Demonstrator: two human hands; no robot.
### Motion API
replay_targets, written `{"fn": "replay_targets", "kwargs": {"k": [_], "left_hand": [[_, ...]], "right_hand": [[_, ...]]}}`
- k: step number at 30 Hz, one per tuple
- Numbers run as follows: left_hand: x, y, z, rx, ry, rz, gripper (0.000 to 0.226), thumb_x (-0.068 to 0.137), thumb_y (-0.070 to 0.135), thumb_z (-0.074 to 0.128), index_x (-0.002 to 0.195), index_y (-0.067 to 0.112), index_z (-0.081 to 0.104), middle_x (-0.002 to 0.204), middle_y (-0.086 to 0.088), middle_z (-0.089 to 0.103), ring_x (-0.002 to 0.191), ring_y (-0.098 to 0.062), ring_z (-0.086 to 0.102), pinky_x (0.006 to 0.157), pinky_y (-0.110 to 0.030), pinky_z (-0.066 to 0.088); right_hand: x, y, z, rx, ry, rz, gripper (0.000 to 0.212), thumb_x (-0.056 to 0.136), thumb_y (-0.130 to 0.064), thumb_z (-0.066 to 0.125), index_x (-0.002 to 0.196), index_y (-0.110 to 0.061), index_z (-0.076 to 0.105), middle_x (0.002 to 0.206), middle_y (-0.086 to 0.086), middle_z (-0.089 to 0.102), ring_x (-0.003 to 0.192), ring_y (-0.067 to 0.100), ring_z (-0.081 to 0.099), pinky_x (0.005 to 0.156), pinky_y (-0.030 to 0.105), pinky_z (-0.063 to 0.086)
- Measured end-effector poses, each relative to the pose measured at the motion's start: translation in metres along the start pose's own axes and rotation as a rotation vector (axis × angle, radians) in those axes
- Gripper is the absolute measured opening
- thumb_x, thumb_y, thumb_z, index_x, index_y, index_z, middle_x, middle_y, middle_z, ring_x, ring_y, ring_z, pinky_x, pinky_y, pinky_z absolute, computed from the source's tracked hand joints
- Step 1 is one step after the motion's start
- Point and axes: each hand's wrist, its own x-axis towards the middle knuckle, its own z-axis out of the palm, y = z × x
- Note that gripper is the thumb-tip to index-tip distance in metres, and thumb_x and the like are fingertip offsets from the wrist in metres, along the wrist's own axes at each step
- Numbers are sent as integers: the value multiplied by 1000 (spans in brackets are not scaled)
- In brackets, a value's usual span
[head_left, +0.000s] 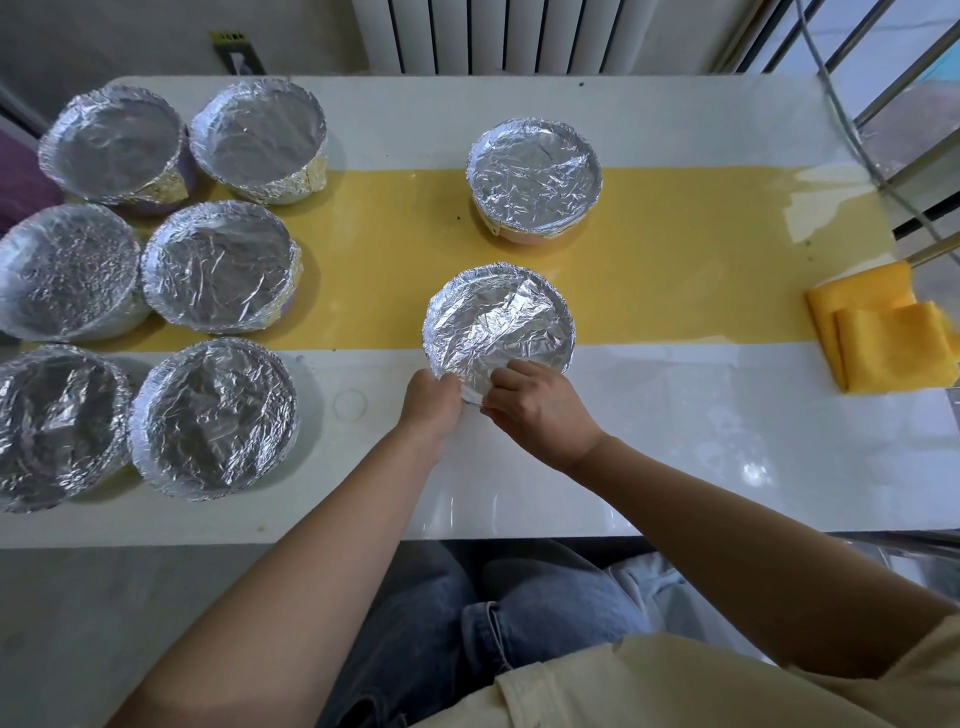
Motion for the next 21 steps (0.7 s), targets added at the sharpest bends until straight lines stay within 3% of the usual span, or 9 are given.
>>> {"fn": "replay_targets", "kwargs": {"k": [3,6,9,11,13,15,18,21], "left_hand": [[1,-1,2,-53,26,-35,29,75,14,40,91,1,61,89,-19,62,79,-24,56,84,-49,54],[-6,5,7,-116,6,-61,18,89,11,43,85,4,59,84,-17,57,77,-24,54,77,-39,51],[-10,5,13,-190,-41,-97,26,94,7,37,105,-1,60,91,-19,60,79,-27,62,83,-39,58],[-10,4,13,-181,-46,-100,32,94,4,34,116,-5,57,100,-23,63,79,-27,65,78,-39,61],[-9,5,10,-139,-51,-102,34,95,4,34,119,-5,56,108,-26,64,82,-29,66,72,-37,61],[-9,7,6,-103,-56,-101,33,96,5,33,117,-5,56,100,-22,65,77,-29,66,72,-39,61],[-8,10,-2,-55,-90,-83,31,97,6,33,114,-2,57,86,-17,64,65,-25,65,66,-36,61],[-3,10,-10,20,-106,-85,26,97,10,34,109,-1,55,91,-22,63,69,-30,65,66,-37,59]], "right_hand": [[-1,-2,3,-4,5,11,25,85,-12,64,61,-8,59,67,6,51,60,27,48,52,32,39],[0,-3,1,-1,37,44,23,85,-12,64,62,-9,60,66,6,50,60,28,48,52,31,36],[3,-2,2,-11,79,42,25,87,-14,60,62,-9,62,65,6,50,59,27,48,50,32,36],[3,-5,3,-20,82,42,23,83,-12,66,61,-9,62,64,6,50,58,27,49,49,31,36],[3,-6,4,-15,76,51,21,78,-10,73,60,-9,63,62,5,50,58,27,50,47,30,34],[4,-4,4,20,56,35,20,80,-17,74,62,-10,66,62,4,51,59,25,51,48,30,36],[3,2,-6,83,49,34,28,91,-31,61,78,-9,73,70,4,57,66,25,55,59,33,42],[2,15,-19,148,241,290,30,93,-28,58,107,-4,70,95,11,62,89,30,58,79,39,46]]}}
